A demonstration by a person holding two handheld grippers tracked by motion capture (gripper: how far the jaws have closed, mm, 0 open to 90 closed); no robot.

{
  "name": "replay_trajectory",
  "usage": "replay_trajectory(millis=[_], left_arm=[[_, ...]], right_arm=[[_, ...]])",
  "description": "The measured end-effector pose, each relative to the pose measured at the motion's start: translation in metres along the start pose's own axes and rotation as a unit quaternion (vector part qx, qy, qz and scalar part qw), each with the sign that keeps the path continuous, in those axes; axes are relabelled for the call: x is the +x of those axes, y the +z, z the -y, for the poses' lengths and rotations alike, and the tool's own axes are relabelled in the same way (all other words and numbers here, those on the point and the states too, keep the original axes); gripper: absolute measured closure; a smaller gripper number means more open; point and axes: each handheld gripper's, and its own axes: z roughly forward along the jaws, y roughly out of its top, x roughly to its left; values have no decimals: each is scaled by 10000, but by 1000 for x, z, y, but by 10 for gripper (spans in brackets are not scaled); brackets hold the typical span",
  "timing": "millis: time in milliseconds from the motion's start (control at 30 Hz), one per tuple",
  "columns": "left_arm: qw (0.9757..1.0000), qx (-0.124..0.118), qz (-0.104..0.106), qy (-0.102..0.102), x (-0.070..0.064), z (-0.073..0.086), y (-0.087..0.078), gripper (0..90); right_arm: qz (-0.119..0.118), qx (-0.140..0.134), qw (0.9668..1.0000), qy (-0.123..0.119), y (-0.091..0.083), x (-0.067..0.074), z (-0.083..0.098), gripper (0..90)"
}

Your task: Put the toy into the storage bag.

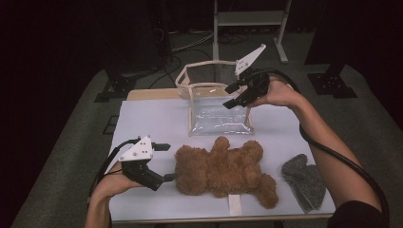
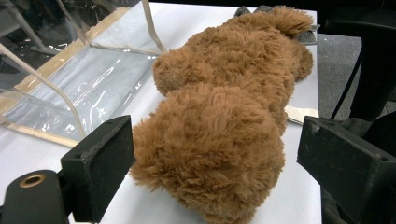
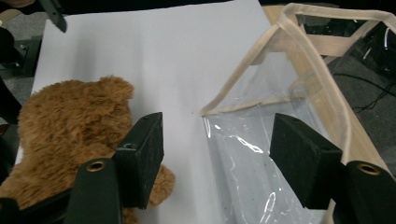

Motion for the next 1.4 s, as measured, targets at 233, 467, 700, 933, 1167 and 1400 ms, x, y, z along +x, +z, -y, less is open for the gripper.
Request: replay_trajectory(millis=[233, 467, 700, 933, 1167, 1400], left_arm=[[10000, 23, -6, -16, 2, 1, -1, 94], [10000, 29, 6, -22, 2, 2, 1, 93], [10000, 71, 39, -20, 2, 3, 1, 91], [10000, 62, 75, 7, 2, 3, 0, 90], [9999, 99, 112, 10, 1, 3, 1, 90], [9999, 119, 120, 18, 1, 4, 1, 90]], right_arm=[[119, 138, 9997, 143, 5, -20, 1, 343], [171, 239, 9993, 239, 10, -34, 4, 347], [204, 303, 9988, 311, 16, -45, 4, 352], [273, 371, 9982, 371, 19, -52, 5, 358], [287, 446, 9975, 474, 23, -57, 9, 380], [370, 577, 9964, 497, 27, -61, 14, 462]])
